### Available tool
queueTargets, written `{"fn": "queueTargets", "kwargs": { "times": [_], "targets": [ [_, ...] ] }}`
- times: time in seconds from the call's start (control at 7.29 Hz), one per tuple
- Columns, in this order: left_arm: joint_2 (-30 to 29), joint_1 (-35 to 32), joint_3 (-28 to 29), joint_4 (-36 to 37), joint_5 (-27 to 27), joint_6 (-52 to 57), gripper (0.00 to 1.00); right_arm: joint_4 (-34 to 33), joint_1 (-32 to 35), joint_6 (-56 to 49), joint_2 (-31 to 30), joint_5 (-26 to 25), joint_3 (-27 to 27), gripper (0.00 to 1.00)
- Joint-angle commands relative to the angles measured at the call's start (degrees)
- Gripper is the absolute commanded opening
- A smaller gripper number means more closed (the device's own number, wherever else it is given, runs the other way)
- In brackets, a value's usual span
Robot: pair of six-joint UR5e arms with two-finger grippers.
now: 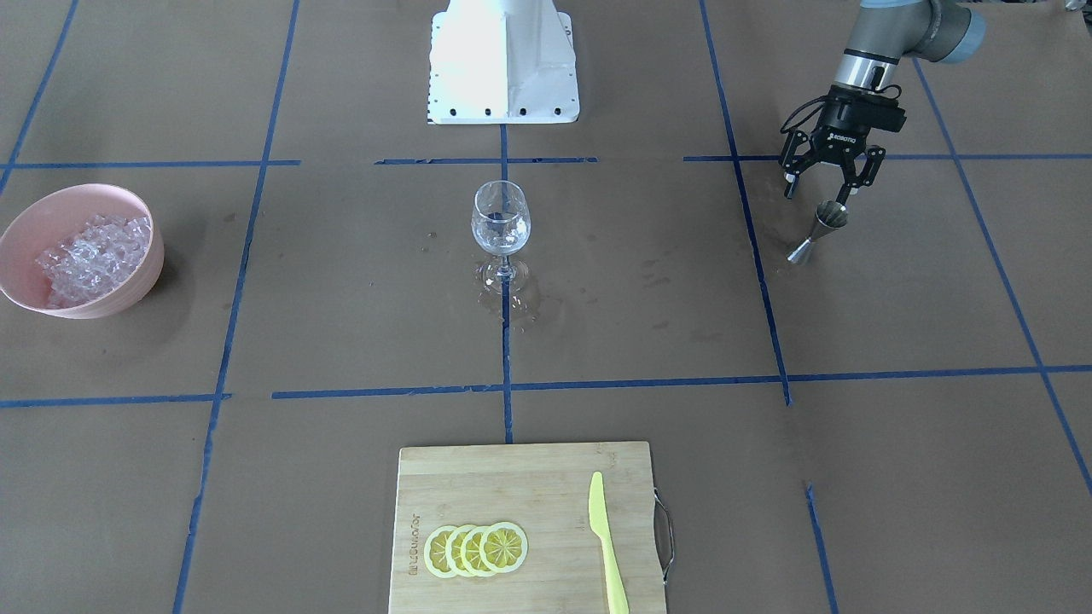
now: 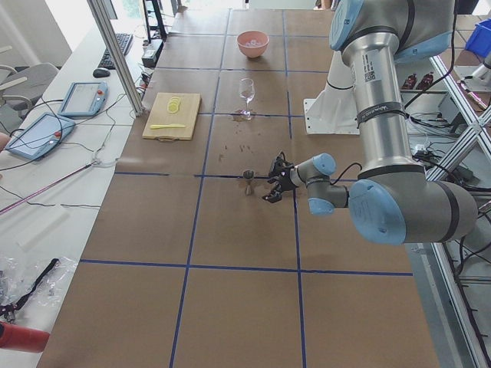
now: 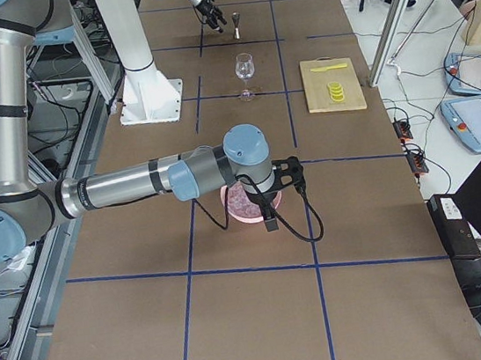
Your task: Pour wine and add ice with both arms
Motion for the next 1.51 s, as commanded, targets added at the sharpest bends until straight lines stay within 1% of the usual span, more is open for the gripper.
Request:
{"fn": "queueTargets", "kwargs": {
  "times": [0.0, 0.14, 0.27, 0.41, 0.55, 0.69, 0.82, 0.96, 1.23, 1.37],
  "targets": [
    [3.1, -6.0, -2.9, 2.6, -2.6, 6.9, 0.87, 0.0, 0.0, 0.0, 0.0, -0.1, -0.1, 1.0],
    [3.1, -11.8, -2.6, 2.5, -3.9, 13.0, 0.88, 0.0, 0.0, 0.2, 0.0, -0.1, -0.1, 1.0],
    [3.1, -16.8, -2.9, 2.4, -6.5, 16.7, 0.88, 0.0, 0.0, 0.2, 0.0, -0.1, -0.1, 1.0],
    [1.6, -21.1, -2.4, 1.8, -12.4, 19.9, 0.88, 0.0, 0.0, 0.2, 0.0, -0.1, -0.1, 1.0],
    [-2.8, -29.6, -2.1, 2.3, -20.2, 22.1, 0.88, 0.0, 0.0, 0.2, 0.1, -0.1, 0.0, 1.0],
    [-7.0, -41.4, -0.3, 2.8, -33.3, 26.9, 0.88, 0.0, 0.0, 0.2, 0.3, -0.1, 0.0, 1.0],
    [-11.1, -50.0, 1.6, 7.0, -43.9, 29.9, 0.88, 0.0, -0.1, 0.2, 0.6, -0.1, 0.0, 1.0],
    [-16.3, -57.1, 1.7, 16.3, -50.1, 35.1, 0.88, 0.0, -0.1, 0.2, 0.6, -0.1, 0.0, 1.0],
    [-26.3, -68.1, 1.7, 35.8, -57.4, 46.1, 0.88, 0.1, -0.1, 0.2, 0.8, -0.2, 0.1, 1.0],
    [-28.0, -71.9, 1.4, 41.5, -62.0, 47.4, 1.0, 0.0, -0.1, 0.0, 1.0, -0.2, 0.0, 1.0]
  ]
}}
